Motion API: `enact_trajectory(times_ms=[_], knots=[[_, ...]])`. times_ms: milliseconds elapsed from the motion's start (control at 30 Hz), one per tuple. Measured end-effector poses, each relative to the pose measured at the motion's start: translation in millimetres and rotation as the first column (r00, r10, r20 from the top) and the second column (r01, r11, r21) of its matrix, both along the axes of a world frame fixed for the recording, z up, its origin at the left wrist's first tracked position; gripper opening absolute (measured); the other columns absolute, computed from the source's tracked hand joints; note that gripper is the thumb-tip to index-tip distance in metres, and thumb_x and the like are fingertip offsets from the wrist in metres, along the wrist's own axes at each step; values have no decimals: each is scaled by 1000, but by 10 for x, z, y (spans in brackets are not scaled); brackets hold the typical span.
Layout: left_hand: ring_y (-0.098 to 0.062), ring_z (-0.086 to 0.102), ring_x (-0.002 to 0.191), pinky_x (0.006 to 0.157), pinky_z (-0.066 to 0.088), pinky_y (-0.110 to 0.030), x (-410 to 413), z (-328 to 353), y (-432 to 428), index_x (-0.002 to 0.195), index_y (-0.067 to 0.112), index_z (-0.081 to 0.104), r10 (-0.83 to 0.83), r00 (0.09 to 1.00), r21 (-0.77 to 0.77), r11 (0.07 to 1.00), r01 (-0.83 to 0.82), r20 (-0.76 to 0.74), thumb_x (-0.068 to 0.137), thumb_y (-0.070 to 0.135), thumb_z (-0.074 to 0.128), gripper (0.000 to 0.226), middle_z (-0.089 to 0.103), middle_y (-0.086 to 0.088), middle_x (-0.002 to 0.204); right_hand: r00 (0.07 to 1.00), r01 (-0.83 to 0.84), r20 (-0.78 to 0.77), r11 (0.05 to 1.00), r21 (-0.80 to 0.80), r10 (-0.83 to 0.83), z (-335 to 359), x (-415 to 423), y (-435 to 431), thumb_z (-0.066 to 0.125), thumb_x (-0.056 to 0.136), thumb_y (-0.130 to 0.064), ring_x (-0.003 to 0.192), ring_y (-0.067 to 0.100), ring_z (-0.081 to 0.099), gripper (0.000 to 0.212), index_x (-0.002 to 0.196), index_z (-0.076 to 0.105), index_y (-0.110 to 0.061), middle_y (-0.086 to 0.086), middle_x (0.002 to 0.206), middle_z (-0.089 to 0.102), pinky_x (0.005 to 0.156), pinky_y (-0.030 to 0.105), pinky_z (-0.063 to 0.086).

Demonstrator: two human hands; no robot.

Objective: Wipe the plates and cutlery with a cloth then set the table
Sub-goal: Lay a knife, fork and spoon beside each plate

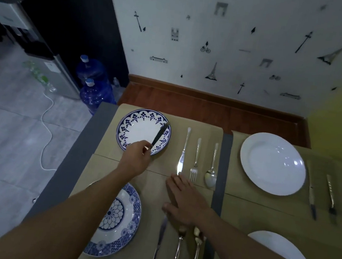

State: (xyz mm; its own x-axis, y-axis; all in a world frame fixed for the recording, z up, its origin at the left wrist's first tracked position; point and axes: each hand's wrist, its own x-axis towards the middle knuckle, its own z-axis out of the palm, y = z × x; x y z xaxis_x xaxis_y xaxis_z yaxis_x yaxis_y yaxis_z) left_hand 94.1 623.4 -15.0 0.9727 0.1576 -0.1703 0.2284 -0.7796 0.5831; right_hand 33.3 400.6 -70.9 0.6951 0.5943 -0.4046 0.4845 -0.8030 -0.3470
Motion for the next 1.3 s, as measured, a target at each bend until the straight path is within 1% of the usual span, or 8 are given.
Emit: enact_trajectory(times_ms=[100, 333, 433, 600, 767, 933, 1133, 1300], knots=[[-16, 60, 76, 68, 40, -24, -92, 59, -279, 107, 9, 70, -8, 1000, -60, 998, 8, -5, 95, 16, 60, 17, 67, -1, 85, 998, 62, 20, 998, 14, -62, 63, -16, -248, 42, 104, -58, 160, 24, -6, 82, 165, 7, -15, 5, 174, -4, 128, 40, -2], [-13, 58, 70, 57, 37, -17, -279, 97, -1055, 92, 16, 69, -77, 995, -161, 985, 65, -68, 93, 21, 64, 7, 64, 2, 76, 971, 240, 0, 971, -5, -240, 155, -201, -1070, 39, 103, -63, 158, 20, -15, 85, 166, 1, -19, 0, 172, -15, 126, 39, -2], [-12, 60, 70, 60, 39, -15, -379, 105, -1428, 91, 16, 71, -130, 988, -179, 977, 113, -88, 92, 21, 65, 8, 66, 4, 75, 944, 330, -20, 944, -19, -330, 187, -336, -1485, 38, 103, -62, 159, 21, -13, 84, 166, 1, -20, 1, 173, -13, 127, 39, -3], [-18, 65, 76, 73, 51, -30, -584, 124, -2071, 86, 14, 71, -240, 959, -203, 957, 208, -152, 92, 20, 63, 12, 70, -3, 77, 886, 463, -6, 885, -48, -464, 230, -605, -2214, 39, 104, -59, 159, 23, -6, 81, 165, 5, -18, 4, 173, -5, 128, 40, -2], [-18, 68, 78, 73, 54, -28, -775, 135, -2688, 91, 14, 70, -313, 934, -239, 933, 268, -172, 95, 22, 63, 12, 71, -3, 82, 832, 555, 42, 827, -88, -553, 285, -884, -2945, 34, 103, -63, 160, 23, -2, 80, 164, 13, -16, 5, 173, 4, 127, 42, 2], [-8, 61, 69, 56, 36, -16, -931, 170, -3274, 87, 16, 70, -342, 924, -231, 925, 300, -168, 97, 23, 62, 15, 66, 3, 76, 744, 668, 84, 736, -108, -663, 309, -1146, -3553, 34, 105, -61, 160, 23, -2, 77, 165, 13, -18, 5, 174, 1, 126, 40, -1], [-16, 67, 78, 80, 58, -33, -1062, 89, -3872, 89, 14, 74, -429, 875, -241, 894, 376, -224, 96, 23, 64, 15, 70, -2, 81, 643, 766, 60, 637, -91, -764, 267, -1403, -4121, 32, 106, -57, 160, 22, -5, 73, 165, 11, -20, 3, 174, -4, 128, 42, -2], [-17, 70, 77, 81, 60, -36, -1196, 29, -4305, 86, 15, 72, -476, 845, -271, 870, 412, -244, 95, 21, 65, 12, 71, -3, 81, 575, 816, 98, 560, -143, -812, 183, -1571, -4576, 23, 105, -63, 160, 25, -7, 74, 165, 12, -21, 4, 174, -4, 127, 49, -5]])
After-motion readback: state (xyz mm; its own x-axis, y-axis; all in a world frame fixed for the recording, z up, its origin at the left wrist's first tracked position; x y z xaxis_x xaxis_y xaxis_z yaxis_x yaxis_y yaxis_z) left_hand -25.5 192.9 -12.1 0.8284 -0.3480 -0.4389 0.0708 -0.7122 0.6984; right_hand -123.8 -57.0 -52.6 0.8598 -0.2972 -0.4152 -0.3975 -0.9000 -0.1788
